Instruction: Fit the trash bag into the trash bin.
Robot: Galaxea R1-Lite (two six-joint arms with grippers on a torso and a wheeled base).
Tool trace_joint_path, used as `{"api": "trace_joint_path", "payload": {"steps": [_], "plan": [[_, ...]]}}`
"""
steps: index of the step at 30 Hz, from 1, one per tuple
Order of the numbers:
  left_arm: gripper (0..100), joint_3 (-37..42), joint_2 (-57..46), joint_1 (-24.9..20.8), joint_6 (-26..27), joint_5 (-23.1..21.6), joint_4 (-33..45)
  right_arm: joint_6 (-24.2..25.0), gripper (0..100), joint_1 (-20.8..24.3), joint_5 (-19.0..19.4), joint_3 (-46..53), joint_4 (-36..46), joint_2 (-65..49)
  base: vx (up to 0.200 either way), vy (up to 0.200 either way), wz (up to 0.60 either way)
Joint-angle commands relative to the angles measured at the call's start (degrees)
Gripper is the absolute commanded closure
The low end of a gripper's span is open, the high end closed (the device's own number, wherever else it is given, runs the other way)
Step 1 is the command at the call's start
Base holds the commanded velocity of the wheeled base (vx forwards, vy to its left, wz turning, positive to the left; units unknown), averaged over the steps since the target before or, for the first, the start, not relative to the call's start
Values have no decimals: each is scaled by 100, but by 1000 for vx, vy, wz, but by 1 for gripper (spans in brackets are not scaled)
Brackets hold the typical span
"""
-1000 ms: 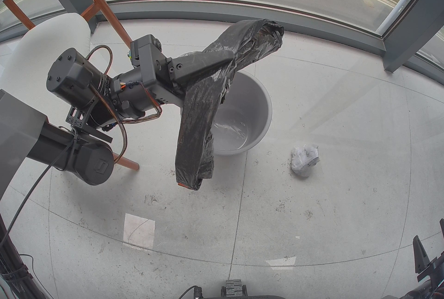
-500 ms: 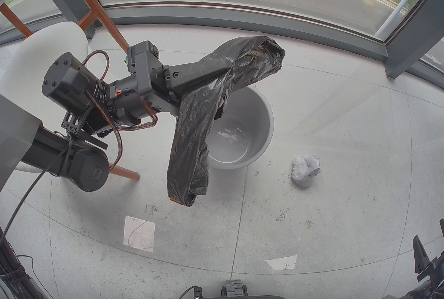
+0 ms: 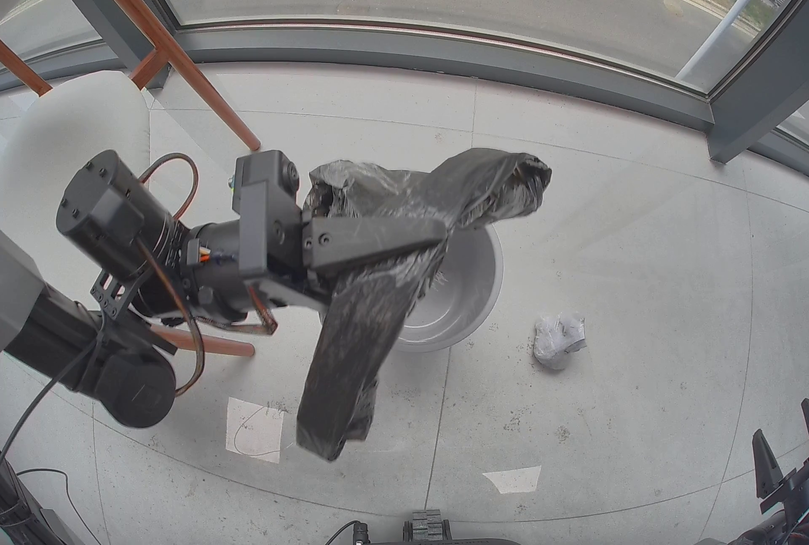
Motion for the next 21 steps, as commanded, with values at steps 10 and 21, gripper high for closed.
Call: {"api": "trace_joint_path", "payload": {"steps": [10, 21], "plan": [[100, 560, 96, -46, 818, -35, -102, -10, 0, -1, 1, 101, 7, -2, 0, 0, 0], [100, -38, 764, -90, 801, -26, -102, -1, 0, -1, 19, 101, -2, -2, 0, 0, 0]]}}
